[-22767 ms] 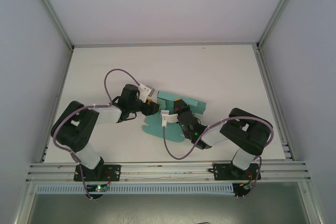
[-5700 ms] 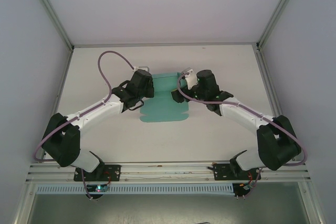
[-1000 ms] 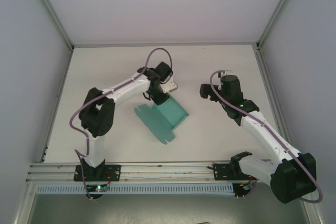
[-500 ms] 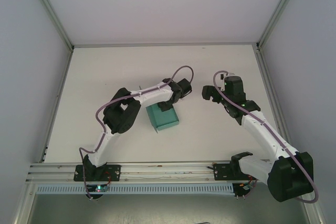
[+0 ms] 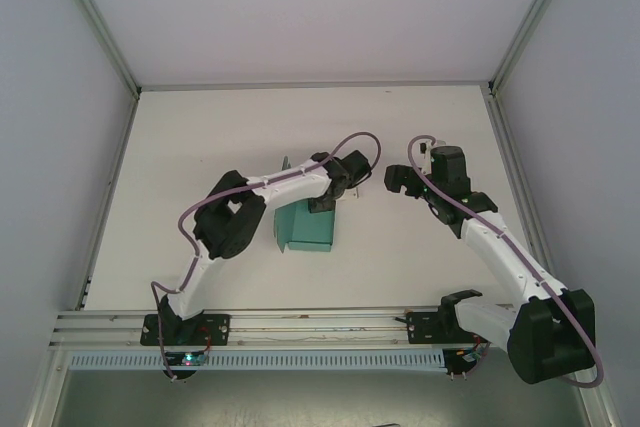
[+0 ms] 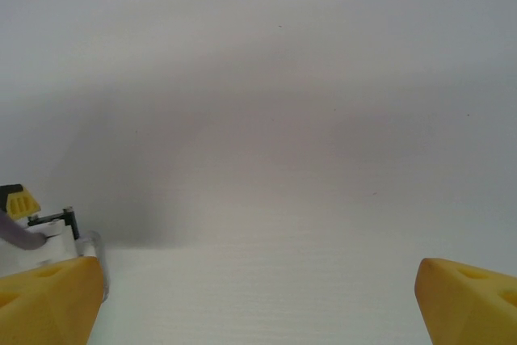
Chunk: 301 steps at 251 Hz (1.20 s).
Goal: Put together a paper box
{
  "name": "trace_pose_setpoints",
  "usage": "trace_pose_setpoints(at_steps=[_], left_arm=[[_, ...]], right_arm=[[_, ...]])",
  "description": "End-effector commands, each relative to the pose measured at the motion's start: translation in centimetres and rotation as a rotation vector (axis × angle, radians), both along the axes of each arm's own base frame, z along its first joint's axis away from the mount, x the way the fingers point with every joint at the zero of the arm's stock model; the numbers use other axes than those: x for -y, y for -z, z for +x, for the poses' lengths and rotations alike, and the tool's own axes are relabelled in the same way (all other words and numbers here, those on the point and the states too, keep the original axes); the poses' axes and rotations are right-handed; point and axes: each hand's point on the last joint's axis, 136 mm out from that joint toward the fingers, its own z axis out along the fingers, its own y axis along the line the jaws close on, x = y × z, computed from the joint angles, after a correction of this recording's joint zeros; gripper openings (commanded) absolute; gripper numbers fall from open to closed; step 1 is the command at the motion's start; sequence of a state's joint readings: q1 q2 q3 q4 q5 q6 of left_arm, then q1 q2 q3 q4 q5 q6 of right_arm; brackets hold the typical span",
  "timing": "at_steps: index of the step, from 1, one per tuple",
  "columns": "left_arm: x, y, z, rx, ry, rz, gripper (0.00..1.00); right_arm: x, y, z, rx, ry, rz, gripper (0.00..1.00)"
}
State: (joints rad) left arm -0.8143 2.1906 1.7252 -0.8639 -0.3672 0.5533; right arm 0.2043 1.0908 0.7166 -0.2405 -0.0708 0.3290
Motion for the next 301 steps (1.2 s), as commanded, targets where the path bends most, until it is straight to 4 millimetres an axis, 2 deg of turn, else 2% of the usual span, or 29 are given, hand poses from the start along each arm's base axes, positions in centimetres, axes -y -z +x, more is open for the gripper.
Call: trace_pose_setpoints(at_steps=[1,11,16,36,41,51,59,90,114,127,144,162,181,188,212,252,275,301], left_arm=[[0.8,-4.0,-1.2,-0.022,0.043,-0.118,0.62],[1.0,-4.9,-1.5,-0.022,0.050,-0.151,0.65],[1.1,-5.4,-1.5,-0.015,0.050,-0.167,0.71],[1.7,-7.3,-2.1,-0.020,0.058,-0.245,0.75],[1.8,-7.8,-2.2,-0.021,0.059,-0.268,0.81],[2.2,-8.9,-2.3,-0.013,0.055,-0.318,0.84],[2.3,-9.8,-2.2,-0.003,0.045,-0.364,1.00],[1.9,-15.1,-0.5,0.090,-0.104,-0.598,1.00],[-1.0,-20.5,1.5,0.209,-0.341,-0.824,1.00],[-4.0,-22.6,2.5,0.270,-0.517,-0.918,1.00],[-8.6,-23.8,2.7,0.334,-0.741,-0.997,1.00],[-13.5,-22.7,2.6,0.384,-0.954,-1.044,1.00],[-17.6,-20.1,1.8,0.389,-1.138,-1.059,1.00],[-18.8,-19.1,1.3,0.381,-1.198,-1.049,1.00],[-21.5,-16.1,-0.5,0.363,-1.312,-0.976,1.00],[-22.6,-13.7,-2.1,0.354,-1.341,-0.944,1.00],[-21.9,-12.8,-2.1,0.309,-1.334,-0.980,1.00],[-21.8,-12.0,-2.2,0.297,-1.351,-0.977,0.99]], right_arm=[[-0.1,-0.7,-0.5,0.028,-0.036,0.000,0.98],[-0.1,-0.9,-0.5,0.036,-0.041,-0.001,0.98],[-0.1,-1.1,-0.6,0.041,-0.042,-0.002,0.98],[0.1,-1.5,-0.7,0.055,-0.038,-0.006,0.98],[0.2,-1.6,-0.7,0.059,-0.038,-0.006,0.98],[0.1,-1.9,-0.8,0.066,-0.042,-0.007,0.98],[0.0,-2.0,-0.8,0.072,-0.051,-0.007,0.98],[-1.3,-2.2,-0.7,0.098,-0.149,-0.012,0.98],[-4.5,-1.9,-0.6,0.126,-0.358,-0.048,0.98],[-6.5,-1.4,-0.5,0.128,-0.463,-0.104,0.98],[-10.0,-0.2,-0.4,0.128,-0.647,-0.189,0.98],[-13.8,1.2,-0.3,0.111,-0.830,-0.243,0.98],[-16.8,2.8,0.6,0.089,-0.957,-0.289,0.97],[-18.0,3.0,1.1,0.088,-1.001,-0.300,0.96],[-20.2,5.4,2.0,-0.001,-1.105,-0.318,0.90],[-22.3,8.8,1.8,-0.115,-1.192,-0.321,0.80],[-22.8,9.9,1.8,-0.144,-1.194,-0.297,0.77],[-22.9,11.2,2.8,-0.171,-1.135,-0.316,0.69]])
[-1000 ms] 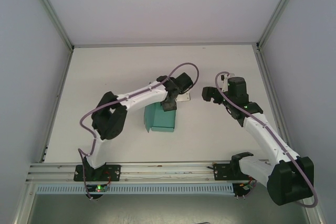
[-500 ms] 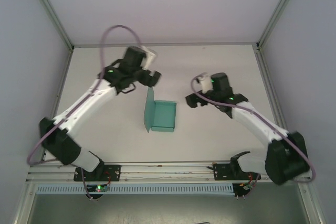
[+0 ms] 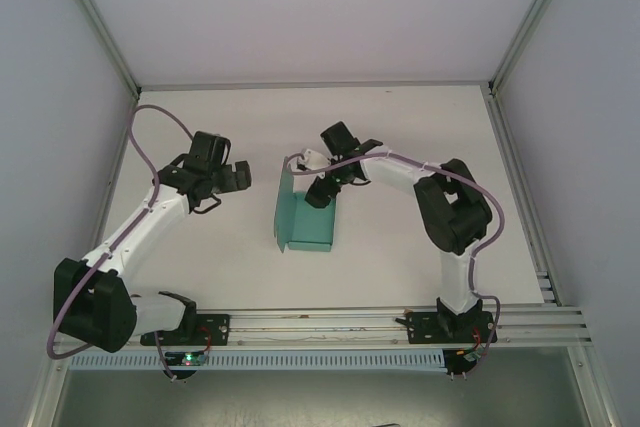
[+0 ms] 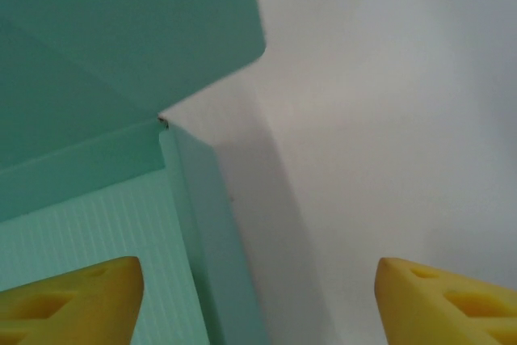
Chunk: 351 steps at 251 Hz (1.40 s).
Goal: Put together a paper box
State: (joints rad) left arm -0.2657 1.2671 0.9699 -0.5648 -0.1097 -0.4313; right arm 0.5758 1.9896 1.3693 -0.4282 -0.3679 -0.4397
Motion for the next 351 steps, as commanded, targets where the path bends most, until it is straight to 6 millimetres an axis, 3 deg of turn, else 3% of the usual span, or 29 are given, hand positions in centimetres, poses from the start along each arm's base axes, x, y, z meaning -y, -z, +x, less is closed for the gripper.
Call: trace_pose_setpoints(at_steps=[1,18,33,53,86,117,141,154,196,219,252,271,295,317,340,351], left_arm=[[0.1,-0.8,0.7,0.052,-0.042,-0.059,0.99],[0.0,-0.5,0.7,0.040,-0.045,-0.055,1.00],[0.0,-0.3,0.6,0.033,-0.044,-0.052,1.00],[0.0,-0.3,0.7,0.035,-0.048,-0.055,1.00],[0.0,-0.5,1.2,0.044,-0.052,-0.051,1.00],[-0.3,-0.6,1.5,0.044,-0.068,-0.039,1.00],[-0.4,-0.7,1.6,0.051,-0.084,-0.044,1.00],[-0.3,-0.8,1.7,0.056,-0.086,-0.050,1.00],[0.3,-1.2,2.1,0.065,-0.052,-0.066,1.00],[2.9,-1.6,2.1,0.074,0.082,-0.148,1.00],[5.9,-2.2,1.8,0.118,0.272,-0.228,1.00],[6.5,-2.4,1.7,0.132,0.346,-0.216,1.00],[8.1,-2.6,1.9,0.153,0.495,-0.209,1.00],[9.5,-2.5,2.2,0.150,0.627,-0.204,1.00],[10.2,-1.9,2.8,0.145,0.736,-0.165,1.00],[10.7,-1.6,3.0,0.139,0.803,-0.151,1.00]], right_arm=[[-0.6,0.5,0.2,-0.026,0.009,-0.016,0.69],[-0.6,1.0,1.1,-0.016,0.070,-0.028,0.60],[-0.6,1.0,1.6,-0.028,0.136,-0.016,0.40],[-0.8,0.8,2.0,-0.025,0.211,0.026,0.23],[0.6,0.5,2.6,0.037,0.392,0.000,0.11],[3.8,0.1,3.1,0.083,0.732,-0.075,0.06],[7.2,0.6,1.8,0.071,1.040,-0.174,0.07],[8.1,1.1,0.7,0.058,1.142,-0.198,0.04],[8.7,2.1,-2.3,0.052,1.308,-0.206,0.09],[8.2,1.8,-3.2,0.049,1.329,-0.179,0.11],[7.9,0.3,-3.0,0.093,1.321,-0.159,0.31],[8.3,-0.9,-2.5,0.130,1.308,-0.152,0.32],[6.9,-2.8,-1.9,0.148,1.169,-0.103,0.38],[5.2,-4.9,-1.9,0.173,0.986,-0.067,0.61],[6.2,-7.3,-1.3,0.297,0.881,-0.075,0.77],[6.2,-8.2,-1.0,0.334,0.792,-0.071,0.80]])
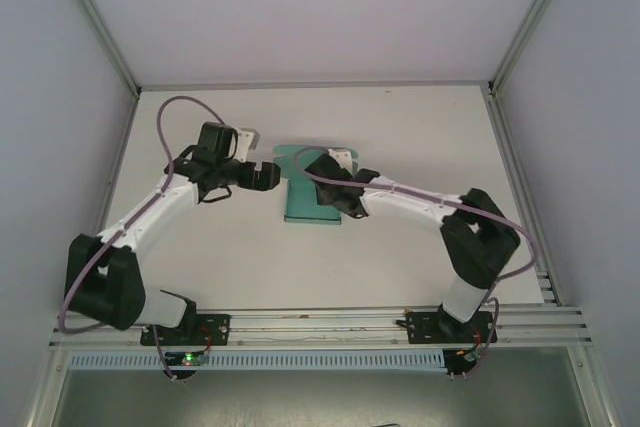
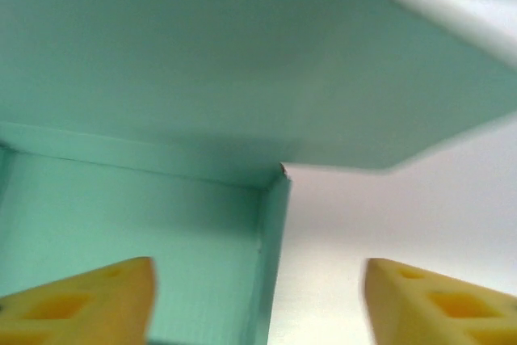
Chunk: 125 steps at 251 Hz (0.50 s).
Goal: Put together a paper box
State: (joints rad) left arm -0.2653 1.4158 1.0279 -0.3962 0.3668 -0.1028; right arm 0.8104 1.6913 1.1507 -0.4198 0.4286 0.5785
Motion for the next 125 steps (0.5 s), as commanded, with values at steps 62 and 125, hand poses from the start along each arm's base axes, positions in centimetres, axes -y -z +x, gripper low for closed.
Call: trace_pose_setpoints(at_steps=[62,125], left_arm=[[3.6,-0.3,2.4,0.086,0.482,0.065,0.93],[4.3,0.1,1.2,0.085,0.705,0.079,0.70]], right_arm=[[1.7,-7.0,3.2,0.244,-0.645,0.013,0.97],[1.7,-6.2,2.5,0.145,-0.998,0.057,0.95]])
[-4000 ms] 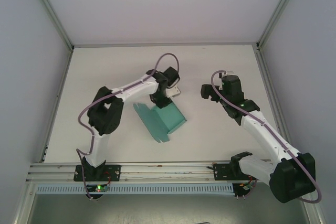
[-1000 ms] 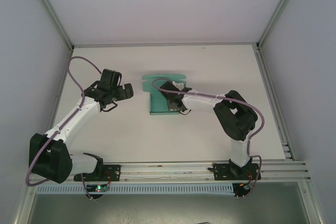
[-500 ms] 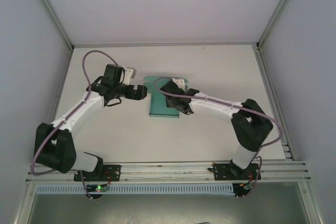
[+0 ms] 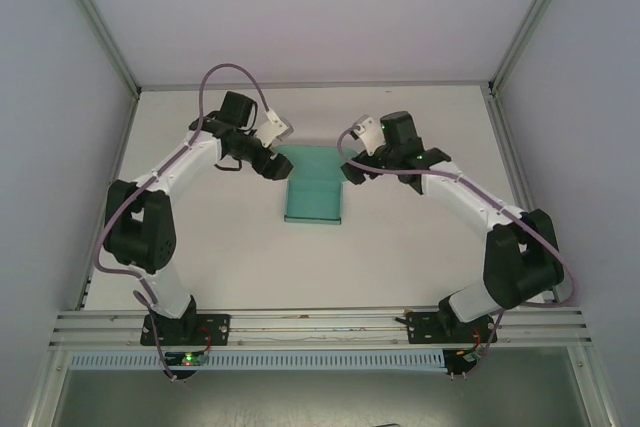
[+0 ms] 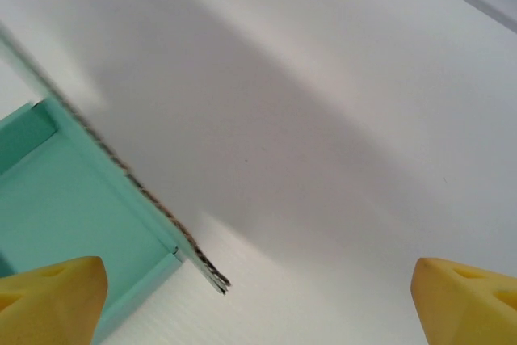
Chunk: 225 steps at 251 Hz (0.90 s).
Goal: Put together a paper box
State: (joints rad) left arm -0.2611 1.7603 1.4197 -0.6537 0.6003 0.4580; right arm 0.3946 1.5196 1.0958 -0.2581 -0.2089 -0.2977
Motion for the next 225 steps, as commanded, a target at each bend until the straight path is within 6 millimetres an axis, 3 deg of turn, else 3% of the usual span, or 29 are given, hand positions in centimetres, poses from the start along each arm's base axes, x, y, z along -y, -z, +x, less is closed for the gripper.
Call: trace_pose_setpoints(at_steps=[1,40,84,117,135,164,194,225], left_arm=[[-0.1,0.0,-2.0,0.004,0.174,0.012,0.69],[-0.3,-0.4,-1.7,-0.019,0.216,0.062,0.47],[-1.0,1.0,-1.2,-0.013,0.250,0.134,0.43],[-1.2,1.1,-1.5,-0.035,0.278,0.150,0.39],[-1.2,1.1,-1.2,-0.017,0.275,0.152,0.36],[-1.0,1.1,-0.7,-0.014,0.269,0.160,0.32],[-1.0,1.3,-0.7,-0.021,0.276,0.167,0.21],[-0.9,1.4,-1.0,-0.027,0.280,0.173,0.10]], right_arm=[[-3.2,0.0,-2.4,-0.019,-0.350,-0.003,0.95],[-3.4,0.6,-0.5,-0.069,-0.343,-0.038,0.87],[-3.3,1.8,-1.3,-0.169,-0.386,-0.062,0.72],[-2.6,2.4,-1.8,-0.211,-0.384,-0.097,0.52],[-2.3,2.6,-1.7,-0.213,-0.379,-0.104,0.51],[-2.1,2.7,-1.6,-0.208,-0.377,-0.119,0.41],[-2.1,2.9,-1.7,-0.219,-0.383,-0.122,0.22],[-2.0,3.4,-1.9,-0.244,-0.387,-0.128,0.14]])
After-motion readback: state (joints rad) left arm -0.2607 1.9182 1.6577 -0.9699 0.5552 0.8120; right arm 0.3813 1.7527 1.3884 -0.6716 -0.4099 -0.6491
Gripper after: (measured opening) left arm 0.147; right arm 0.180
